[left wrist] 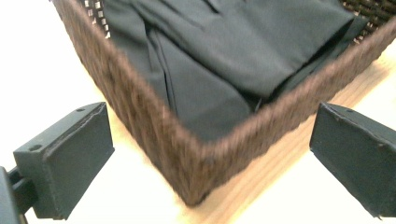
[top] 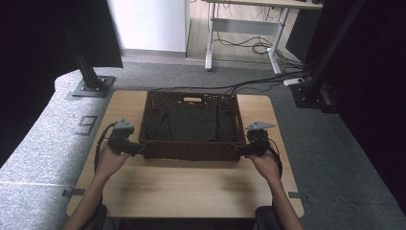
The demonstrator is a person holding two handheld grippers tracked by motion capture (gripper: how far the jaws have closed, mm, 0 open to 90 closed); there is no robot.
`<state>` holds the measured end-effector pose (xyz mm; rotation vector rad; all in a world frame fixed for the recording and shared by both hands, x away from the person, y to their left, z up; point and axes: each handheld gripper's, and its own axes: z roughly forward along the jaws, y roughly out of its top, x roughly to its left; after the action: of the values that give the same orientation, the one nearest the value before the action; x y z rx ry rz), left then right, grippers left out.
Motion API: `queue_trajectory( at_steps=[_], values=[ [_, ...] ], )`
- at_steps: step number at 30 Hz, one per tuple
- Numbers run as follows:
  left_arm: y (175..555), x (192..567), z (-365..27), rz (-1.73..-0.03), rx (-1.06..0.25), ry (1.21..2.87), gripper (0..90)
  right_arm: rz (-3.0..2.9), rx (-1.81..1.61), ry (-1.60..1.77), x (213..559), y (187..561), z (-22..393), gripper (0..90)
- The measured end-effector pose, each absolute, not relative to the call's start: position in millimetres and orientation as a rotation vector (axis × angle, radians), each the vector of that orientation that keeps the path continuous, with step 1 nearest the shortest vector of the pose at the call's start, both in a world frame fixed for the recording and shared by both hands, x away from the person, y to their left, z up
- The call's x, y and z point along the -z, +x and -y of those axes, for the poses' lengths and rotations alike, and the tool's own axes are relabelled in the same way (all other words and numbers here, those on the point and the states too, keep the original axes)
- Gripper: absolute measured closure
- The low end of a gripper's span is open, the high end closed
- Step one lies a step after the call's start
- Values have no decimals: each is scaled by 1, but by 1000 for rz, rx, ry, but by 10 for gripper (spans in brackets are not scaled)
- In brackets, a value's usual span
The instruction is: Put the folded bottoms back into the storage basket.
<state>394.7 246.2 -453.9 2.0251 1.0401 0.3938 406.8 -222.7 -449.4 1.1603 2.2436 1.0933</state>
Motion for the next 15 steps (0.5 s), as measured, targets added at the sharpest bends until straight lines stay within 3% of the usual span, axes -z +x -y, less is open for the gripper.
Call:
queue_trajectory(
  at_steps=[15],
  values=[
    [367,529,-255,-1104,-381,2064,0,-2265,-1032,1265,521,385,236,0]
  ],
)
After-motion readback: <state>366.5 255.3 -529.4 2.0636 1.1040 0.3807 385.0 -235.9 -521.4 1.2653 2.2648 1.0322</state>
